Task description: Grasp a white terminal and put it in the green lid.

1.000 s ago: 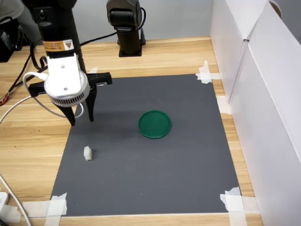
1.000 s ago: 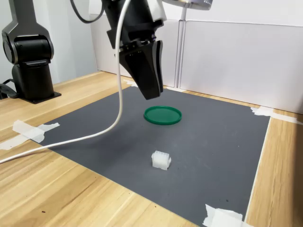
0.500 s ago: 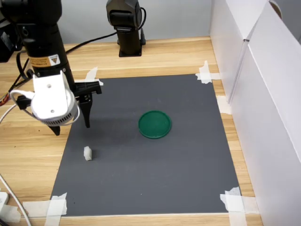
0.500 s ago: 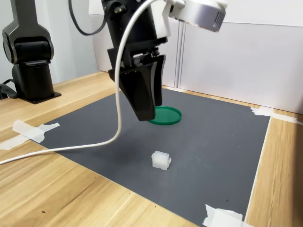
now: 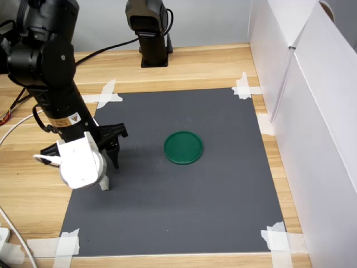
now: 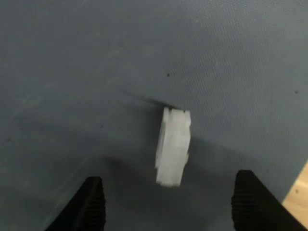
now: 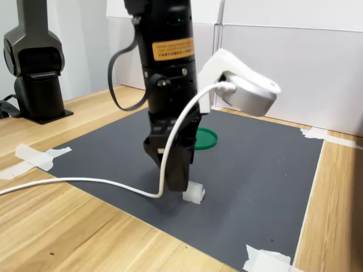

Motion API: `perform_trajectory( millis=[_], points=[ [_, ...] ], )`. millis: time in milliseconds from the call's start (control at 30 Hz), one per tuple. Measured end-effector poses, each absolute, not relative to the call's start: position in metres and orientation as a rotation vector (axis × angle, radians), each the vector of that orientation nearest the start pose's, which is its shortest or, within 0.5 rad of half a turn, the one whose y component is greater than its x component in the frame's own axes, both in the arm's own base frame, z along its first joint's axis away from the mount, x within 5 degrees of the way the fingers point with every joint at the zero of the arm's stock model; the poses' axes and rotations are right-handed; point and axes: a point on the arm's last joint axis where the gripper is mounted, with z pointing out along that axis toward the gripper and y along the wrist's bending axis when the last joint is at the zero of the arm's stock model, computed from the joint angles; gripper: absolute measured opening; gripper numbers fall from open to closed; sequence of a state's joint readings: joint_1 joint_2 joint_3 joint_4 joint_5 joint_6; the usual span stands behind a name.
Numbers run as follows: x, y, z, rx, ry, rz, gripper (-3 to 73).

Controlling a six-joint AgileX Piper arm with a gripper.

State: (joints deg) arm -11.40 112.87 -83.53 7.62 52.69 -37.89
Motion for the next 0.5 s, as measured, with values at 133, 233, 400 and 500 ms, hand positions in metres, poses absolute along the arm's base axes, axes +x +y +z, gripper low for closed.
perform_trajectory(
  millis=[133, 233, 400, 500],
  points=[
    [0.405, -0.072, 0.195, -0.563, 2.819, 0.005, 65.2],
    [0.412, -0.073, 0.195, -0.564, 2.800, 0.002, 64.7],
    [0.416, -0.072, 0.191, -0.558, 2.798, 0.025, 61.8],
    [0.416, -0.071, 0.188, -0.548, 2.804, 0.052, 56.7]
  ],
)
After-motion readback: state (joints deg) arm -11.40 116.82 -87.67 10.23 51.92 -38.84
